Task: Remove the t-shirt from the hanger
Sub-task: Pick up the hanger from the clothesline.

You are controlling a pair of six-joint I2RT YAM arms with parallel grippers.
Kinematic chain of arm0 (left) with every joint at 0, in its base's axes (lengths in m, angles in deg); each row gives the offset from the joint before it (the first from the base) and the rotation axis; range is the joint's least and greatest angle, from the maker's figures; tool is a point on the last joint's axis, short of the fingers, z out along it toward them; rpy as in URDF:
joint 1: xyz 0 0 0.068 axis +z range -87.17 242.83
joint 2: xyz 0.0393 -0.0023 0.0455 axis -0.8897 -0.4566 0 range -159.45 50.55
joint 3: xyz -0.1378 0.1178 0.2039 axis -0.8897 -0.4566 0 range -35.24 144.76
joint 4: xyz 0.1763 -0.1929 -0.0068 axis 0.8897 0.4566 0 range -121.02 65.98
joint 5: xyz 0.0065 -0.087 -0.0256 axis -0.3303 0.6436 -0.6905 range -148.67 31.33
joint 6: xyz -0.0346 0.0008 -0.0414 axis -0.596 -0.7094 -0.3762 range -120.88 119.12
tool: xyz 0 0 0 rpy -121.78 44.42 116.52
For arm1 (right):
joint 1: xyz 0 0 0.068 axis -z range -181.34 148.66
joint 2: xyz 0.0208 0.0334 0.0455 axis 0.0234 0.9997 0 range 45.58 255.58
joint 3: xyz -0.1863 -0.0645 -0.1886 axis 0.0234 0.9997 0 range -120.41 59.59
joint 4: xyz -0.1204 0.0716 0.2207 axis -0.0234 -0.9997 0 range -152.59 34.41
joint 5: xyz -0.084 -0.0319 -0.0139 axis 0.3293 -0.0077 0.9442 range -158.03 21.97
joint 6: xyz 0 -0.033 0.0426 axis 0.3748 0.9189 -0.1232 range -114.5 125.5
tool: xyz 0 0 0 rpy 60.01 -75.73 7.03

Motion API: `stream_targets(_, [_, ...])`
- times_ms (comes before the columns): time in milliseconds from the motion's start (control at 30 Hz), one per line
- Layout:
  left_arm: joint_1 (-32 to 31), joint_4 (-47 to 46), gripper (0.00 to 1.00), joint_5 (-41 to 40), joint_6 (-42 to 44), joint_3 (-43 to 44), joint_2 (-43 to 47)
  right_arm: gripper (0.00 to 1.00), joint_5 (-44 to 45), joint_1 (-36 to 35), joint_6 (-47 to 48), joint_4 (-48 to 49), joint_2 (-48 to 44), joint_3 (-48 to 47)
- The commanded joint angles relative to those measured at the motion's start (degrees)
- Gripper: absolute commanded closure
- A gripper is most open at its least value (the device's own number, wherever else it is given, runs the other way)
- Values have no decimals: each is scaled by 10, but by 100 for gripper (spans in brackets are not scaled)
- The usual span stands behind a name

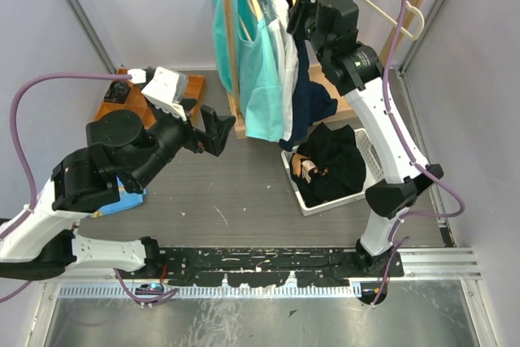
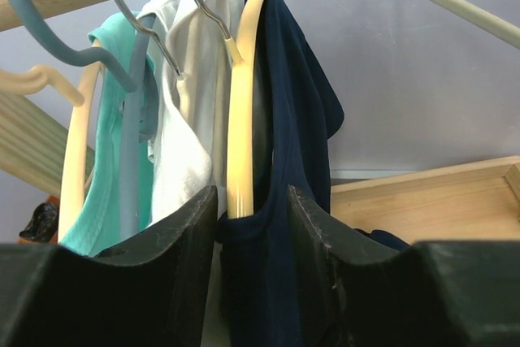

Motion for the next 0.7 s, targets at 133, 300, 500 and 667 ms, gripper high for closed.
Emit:
stream_targets(133, [2,-11,2,-21,3,-8,18,61,27,-2,-2,-21,24,-59])
stream_targets(300, [1,-10,2,-23,5,-6,19,72,27,2,-3,-21,31,-62])
stream_targets(500, [2,-15,2,-23,11,-2,13,93,35,3,16,-5,27,-68])
stream_targets(667, [2,-20,2,-21,17,4,7,99,33,3,37,29,18,-70])
